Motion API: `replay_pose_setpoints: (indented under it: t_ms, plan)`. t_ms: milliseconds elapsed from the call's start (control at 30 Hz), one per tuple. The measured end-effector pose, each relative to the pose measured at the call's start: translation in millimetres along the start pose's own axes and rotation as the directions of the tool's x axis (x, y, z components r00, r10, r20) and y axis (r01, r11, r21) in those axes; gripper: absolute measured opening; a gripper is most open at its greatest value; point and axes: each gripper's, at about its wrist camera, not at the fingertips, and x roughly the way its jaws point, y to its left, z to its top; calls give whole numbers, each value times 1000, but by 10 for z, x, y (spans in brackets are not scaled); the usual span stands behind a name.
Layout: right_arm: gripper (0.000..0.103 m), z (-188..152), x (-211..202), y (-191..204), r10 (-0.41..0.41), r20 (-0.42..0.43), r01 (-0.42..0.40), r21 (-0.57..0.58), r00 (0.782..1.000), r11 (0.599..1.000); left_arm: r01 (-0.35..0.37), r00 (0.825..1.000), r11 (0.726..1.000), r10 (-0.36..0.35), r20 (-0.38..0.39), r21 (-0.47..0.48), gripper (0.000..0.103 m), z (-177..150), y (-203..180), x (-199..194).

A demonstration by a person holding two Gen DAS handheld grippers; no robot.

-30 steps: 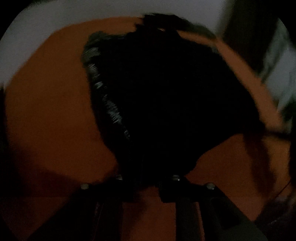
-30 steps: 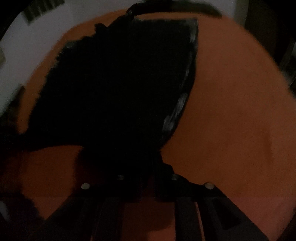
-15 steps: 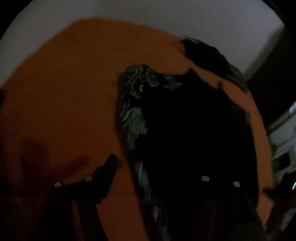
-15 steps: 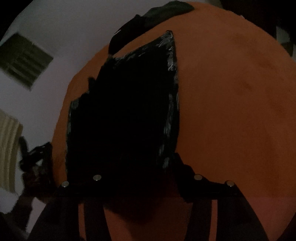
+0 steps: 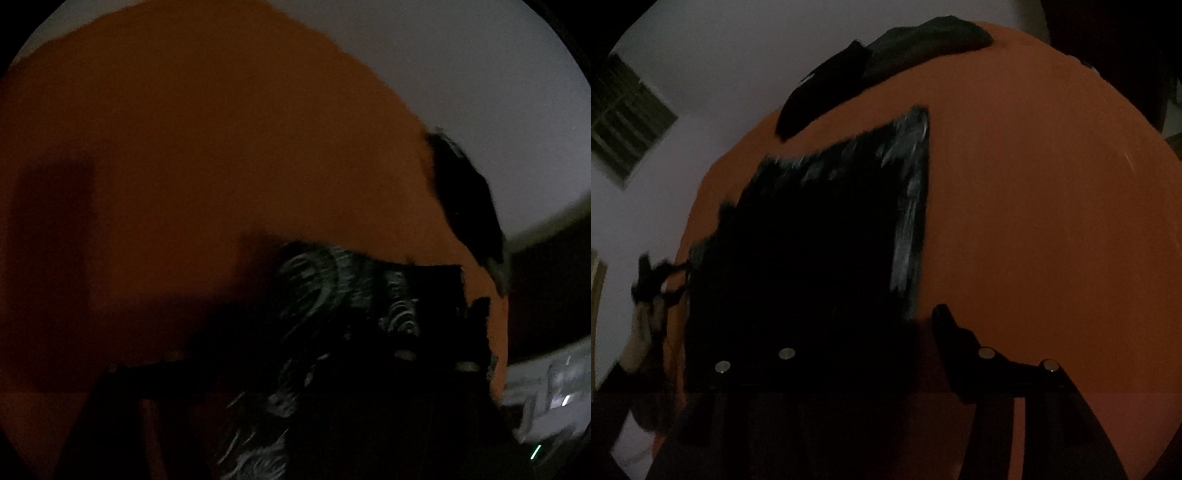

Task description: Fold clothes

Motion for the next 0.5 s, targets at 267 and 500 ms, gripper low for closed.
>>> replay_pose_setpoints:
  t_ms: [267,500]
  plan:
    - [27,1070,716,-304,-65,-11,66,83,998,994,-88,982,996,90,166,-20,3,4,239,-566]
    - [0,1254,769,-383,-138,7,136,113,990,984,-132,978,990,138,154,-46,3,13,422,-634]
